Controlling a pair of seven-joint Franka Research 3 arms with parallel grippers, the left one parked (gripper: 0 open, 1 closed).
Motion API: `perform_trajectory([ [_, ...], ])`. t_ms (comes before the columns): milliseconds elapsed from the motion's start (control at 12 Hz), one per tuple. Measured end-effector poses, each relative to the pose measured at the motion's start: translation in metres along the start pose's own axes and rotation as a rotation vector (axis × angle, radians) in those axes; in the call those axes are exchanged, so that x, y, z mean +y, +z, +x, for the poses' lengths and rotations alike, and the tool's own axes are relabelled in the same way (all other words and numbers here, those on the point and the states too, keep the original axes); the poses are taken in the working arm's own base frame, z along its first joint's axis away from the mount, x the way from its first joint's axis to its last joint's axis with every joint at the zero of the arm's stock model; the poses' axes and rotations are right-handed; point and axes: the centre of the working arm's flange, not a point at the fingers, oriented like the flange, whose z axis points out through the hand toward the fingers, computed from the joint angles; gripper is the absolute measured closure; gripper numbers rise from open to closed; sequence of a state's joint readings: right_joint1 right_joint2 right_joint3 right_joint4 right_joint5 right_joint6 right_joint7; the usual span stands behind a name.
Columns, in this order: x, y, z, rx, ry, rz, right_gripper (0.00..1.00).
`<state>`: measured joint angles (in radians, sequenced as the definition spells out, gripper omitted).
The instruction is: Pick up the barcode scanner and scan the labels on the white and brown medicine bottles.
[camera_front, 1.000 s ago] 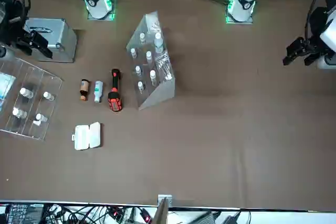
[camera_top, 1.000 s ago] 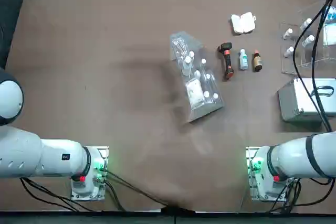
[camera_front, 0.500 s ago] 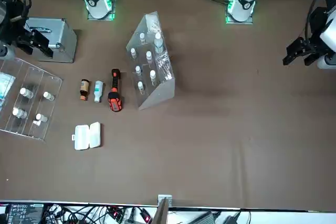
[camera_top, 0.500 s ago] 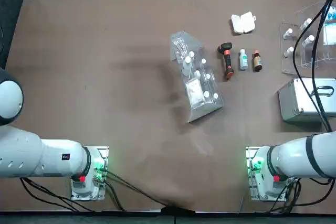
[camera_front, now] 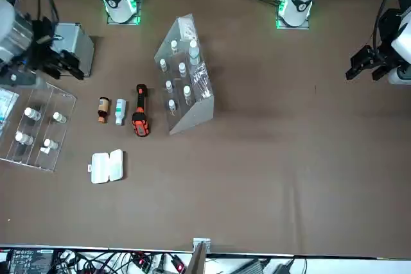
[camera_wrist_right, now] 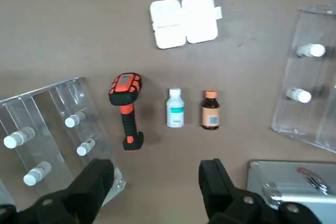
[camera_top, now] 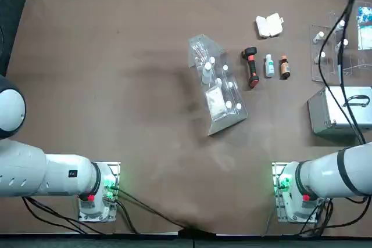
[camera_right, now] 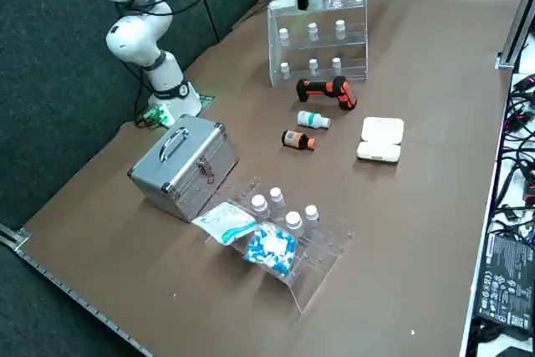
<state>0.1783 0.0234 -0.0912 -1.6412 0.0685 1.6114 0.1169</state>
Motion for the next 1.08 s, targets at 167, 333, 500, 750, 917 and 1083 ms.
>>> perform_trajectory([
  [167,-0.022,0.026,0.006,0.001,-0.034,-0.003,0.0],
  [333,-0.037,0.05,0.007,0.003,-0.058,-0.005,0.0],
  [500,-0.052,0.071,0.006,-0.001,-0.083,-0.008,0.0],
  [750,-0.085,0.105,0.006,-0.007,-0.098,-0.016,0.0],
  [917,-0.098,0.127,0.007,-0.004,-0.085,-0.02,0.0],
  [1083,-0.105,0.153,0.004,-0.007,-0.055,-0.024,0.0],
])
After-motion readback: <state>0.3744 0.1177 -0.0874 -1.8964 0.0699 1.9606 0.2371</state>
